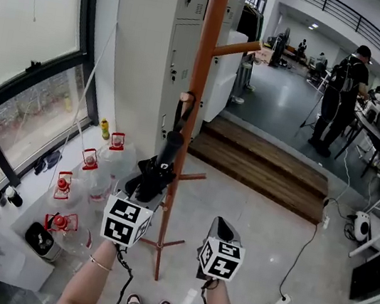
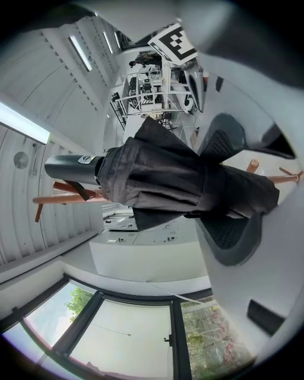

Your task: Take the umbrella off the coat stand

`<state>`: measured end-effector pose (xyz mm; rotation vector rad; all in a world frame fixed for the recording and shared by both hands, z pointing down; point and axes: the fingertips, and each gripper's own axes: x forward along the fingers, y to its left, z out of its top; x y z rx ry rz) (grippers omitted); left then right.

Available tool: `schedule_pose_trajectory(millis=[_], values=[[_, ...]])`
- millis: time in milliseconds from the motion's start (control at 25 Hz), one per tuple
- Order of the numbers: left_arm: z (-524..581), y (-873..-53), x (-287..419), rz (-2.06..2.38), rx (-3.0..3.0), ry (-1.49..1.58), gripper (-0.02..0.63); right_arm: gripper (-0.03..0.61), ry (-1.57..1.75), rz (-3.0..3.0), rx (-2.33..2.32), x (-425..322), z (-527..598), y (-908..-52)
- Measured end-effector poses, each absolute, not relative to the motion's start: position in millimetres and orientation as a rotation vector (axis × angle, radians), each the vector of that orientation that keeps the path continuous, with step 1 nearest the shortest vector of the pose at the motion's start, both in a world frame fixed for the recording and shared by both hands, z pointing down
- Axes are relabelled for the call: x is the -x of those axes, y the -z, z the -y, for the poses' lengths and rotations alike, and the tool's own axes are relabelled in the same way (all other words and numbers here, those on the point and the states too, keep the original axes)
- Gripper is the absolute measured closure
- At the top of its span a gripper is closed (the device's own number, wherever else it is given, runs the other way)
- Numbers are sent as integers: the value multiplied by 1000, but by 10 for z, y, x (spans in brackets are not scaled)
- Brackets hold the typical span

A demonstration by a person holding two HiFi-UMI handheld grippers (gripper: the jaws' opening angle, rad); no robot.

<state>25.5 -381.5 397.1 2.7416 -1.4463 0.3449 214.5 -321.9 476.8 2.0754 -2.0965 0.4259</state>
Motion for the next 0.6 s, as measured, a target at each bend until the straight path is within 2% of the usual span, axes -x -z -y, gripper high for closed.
schedule_pose_trajectory(millis=[600], values=[[3558, -3586, -174, 1464, -2741, -278, 356, 574, -404, 2163, -2029, -1996, 3175, -4648]])
